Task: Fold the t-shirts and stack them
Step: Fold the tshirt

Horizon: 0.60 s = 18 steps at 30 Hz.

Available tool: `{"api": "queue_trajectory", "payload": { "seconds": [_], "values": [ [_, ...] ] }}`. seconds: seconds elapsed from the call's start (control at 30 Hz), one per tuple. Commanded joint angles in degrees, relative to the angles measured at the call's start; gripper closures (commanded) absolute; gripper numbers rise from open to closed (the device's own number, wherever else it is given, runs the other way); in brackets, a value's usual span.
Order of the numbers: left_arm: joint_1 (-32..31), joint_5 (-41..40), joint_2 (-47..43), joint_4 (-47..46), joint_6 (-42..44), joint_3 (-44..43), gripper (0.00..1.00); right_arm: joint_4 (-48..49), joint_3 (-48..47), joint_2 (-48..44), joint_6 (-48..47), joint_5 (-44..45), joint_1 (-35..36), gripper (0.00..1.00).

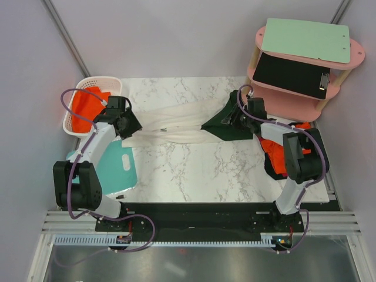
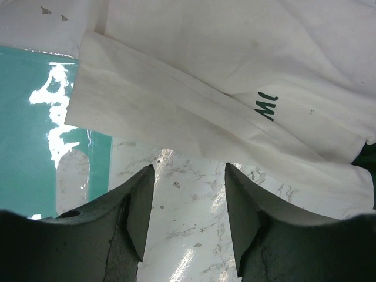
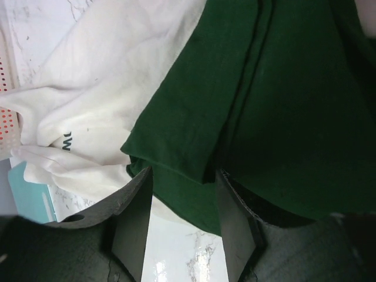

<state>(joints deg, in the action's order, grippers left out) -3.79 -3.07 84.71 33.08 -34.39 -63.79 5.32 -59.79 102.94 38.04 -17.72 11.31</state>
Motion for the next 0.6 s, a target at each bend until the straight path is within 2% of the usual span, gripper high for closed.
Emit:
{"api": "queue_trajectory", "payload": {
  "seconds": [0.0, 0.2, 0.3, 0.33, 0.43, 0.57],
  "values": [
    [-0.25, -1.32, -0.77, -0.56, 2.31, 0.07, 0.41, 1.36, -0.41, 1.65, 1.07, -0.3, 0.03, 0.47],
    [-0.25, -1.41, -0.25, -0.82, 2.31, 0.24, 0.41, 4.25, -0.06, 3.14, 1.33, -0.04, 0.11, 0.47],
    [-0.25, -1.15, 0.19, -0.91, 2.31, 0.16, 0.42, 8.46, 0.2, 4.81, 3.08, -1.18, 0.03, 0.59],
    [-0.34, -0.97, 0.46, -0.91, 2.4, 0.24, 0.42, 10.39, 0.81, 4.91, 3.53, -1.44, 0.29, 0.73],
    [-0.43, -1.06, 0.81, -1.0, 2.31, 0.51, 0.42, 14.37, 1.87, 4.12, 2.83, 1.8, 1.87, 1.0],
    [-0.51, -1.06, 1.43, -1.18, 2.49, 0.42, 0.42, 13.84, -0.67, 4.03, 0.98, 3.13, 3.72, 1.0]
  ]
}}
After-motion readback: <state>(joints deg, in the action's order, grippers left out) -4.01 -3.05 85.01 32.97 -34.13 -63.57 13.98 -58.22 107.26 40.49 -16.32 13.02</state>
